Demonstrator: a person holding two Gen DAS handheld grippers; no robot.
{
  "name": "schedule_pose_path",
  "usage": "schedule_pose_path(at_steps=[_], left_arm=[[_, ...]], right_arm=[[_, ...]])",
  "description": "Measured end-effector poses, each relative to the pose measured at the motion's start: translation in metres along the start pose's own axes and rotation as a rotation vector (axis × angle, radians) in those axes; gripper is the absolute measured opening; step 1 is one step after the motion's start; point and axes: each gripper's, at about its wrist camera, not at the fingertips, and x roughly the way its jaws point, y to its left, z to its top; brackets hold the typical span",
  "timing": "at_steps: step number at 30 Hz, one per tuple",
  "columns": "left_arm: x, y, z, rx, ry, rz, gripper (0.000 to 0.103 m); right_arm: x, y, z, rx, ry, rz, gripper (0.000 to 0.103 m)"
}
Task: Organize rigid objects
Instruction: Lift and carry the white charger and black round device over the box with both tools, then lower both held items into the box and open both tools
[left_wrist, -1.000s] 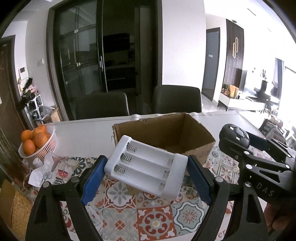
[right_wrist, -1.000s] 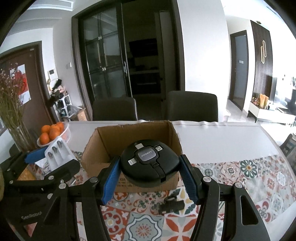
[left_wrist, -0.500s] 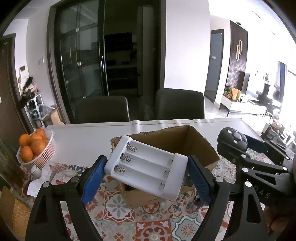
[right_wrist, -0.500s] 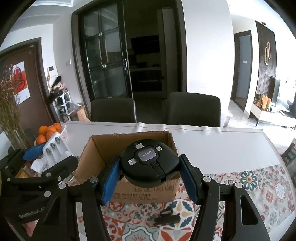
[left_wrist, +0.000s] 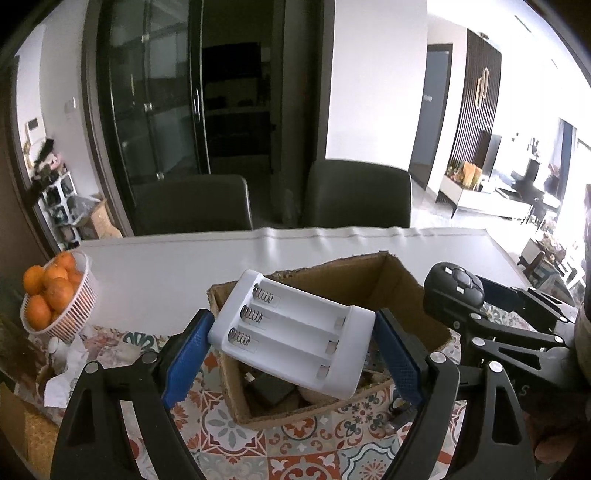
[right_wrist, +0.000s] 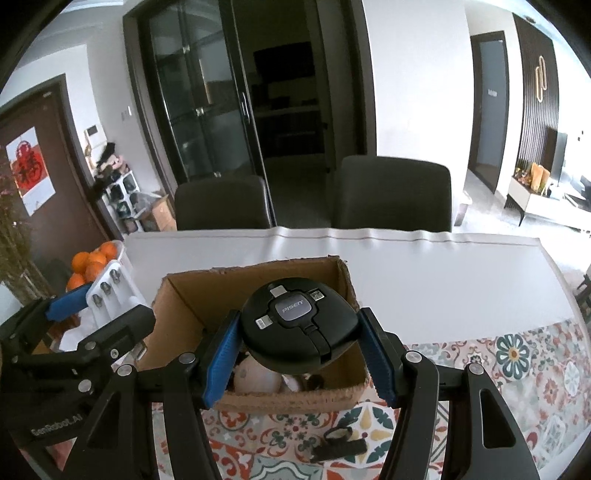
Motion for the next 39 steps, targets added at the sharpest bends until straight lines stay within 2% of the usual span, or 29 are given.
schedule_pose_path(at_steps=[9,16,20,26,39], left_arm=[[0.039,0.007,0.004,-0.025,0.121,-0.011,0.087],[0.054,0.006,0.006,-0.016,0.163,0.004,0.087],[0.062,0.01,0.006,-0.032,0.193,-0.001,0.087],[0.066,0.013,0.005,-0.044,0.207,0.01,0.088],[0.044,0.011,0.003,-0.043,0.162,0.102,0.098]], right_arm=[[0.036,-0.003,0.011,-0.009,0.102,-0.003,0.063],[0.062,-0.007,0.009,0.001,0.195,0.026,0.063],[0.07,-0.008,0.008,0.011,0.218,0.031,0.063],[0.073,-0.009,0.014,0.006,0.22,0.022,0.065],[0.05,-0.007,0.012,-0.005,0.186,-0.032,0.067]])
